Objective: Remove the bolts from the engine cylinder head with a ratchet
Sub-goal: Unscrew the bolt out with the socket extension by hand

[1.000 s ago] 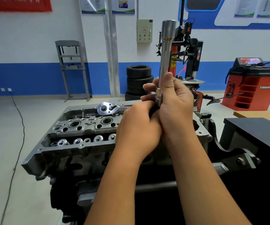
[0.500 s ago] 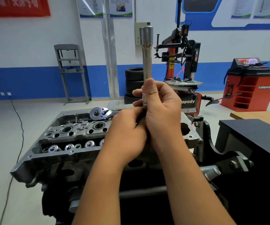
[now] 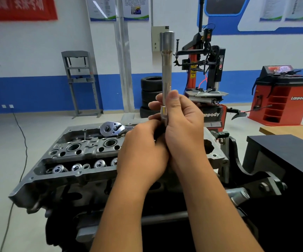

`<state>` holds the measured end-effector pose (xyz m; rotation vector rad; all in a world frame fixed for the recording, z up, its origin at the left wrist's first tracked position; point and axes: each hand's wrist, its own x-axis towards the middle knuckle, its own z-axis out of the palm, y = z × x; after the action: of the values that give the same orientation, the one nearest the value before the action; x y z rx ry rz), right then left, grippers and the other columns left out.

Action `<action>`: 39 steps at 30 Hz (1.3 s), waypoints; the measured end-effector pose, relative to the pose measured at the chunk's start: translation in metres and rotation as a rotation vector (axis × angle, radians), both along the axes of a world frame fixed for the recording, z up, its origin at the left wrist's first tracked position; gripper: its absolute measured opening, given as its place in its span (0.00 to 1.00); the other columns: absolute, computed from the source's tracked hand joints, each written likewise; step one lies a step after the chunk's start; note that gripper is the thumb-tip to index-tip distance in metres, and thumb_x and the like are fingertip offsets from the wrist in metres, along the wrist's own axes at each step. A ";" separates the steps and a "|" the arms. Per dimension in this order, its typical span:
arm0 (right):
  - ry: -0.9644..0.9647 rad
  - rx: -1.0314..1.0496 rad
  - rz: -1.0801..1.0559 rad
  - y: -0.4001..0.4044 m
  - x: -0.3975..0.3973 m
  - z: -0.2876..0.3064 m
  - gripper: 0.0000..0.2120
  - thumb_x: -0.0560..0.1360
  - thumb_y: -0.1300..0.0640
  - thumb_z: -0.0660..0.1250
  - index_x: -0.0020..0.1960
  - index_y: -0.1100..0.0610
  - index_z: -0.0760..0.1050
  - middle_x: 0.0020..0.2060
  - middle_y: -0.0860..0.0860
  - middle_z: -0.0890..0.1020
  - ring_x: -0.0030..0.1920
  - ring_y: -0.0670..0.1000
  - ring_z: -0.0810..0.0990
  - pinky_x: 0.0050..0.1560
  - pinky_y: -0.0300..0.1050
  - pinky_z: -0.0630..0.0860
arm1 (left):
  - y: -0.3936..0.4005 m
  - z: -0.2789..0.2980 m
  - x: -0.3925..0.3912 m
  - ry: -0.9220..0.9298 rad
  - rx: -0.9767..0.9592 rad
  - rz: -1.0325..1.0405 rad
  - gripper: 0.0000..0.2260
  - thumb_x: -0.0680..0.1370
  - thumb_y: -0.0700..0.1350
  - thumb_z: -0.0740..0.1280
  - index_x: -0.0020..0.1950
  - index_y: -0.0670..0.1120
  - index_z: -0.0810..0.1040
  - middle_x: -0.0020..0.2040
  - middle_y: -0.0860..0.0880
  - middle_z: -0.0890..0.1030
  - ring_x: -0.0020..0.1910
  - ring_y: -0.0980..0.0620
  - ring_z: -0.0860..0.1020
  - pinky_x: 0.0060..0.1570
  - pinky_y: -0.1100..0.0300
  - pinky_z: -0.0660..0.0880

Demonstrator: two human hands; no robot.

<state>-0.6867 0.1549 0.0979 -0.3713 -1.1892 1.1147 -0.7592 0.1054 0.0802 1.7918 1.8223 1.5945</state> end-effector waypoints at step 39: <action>0.103 0.044 -0.026 -0.001 0.002 -0.003 0.03 0.83 0.55 0.66 0.52 0.54 0.76 0.40 0.56 0.86 0.39 0.51 0.82 0.44 0.49 0.80 | 0.001 0.000 0.003 -0.061 0.006 -0.001 0.12 0.75 0.52 0.65 0.56 0.57 0.84 0.47 0.57 0.87 0.50 0.50 0.85 0.49 0.46 0.82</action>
<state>-0.6847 0.1535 0.0953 -0.2915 -1.1137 1.0709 -0.7566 0.1060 0.0803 1.7257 1.7918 1.6372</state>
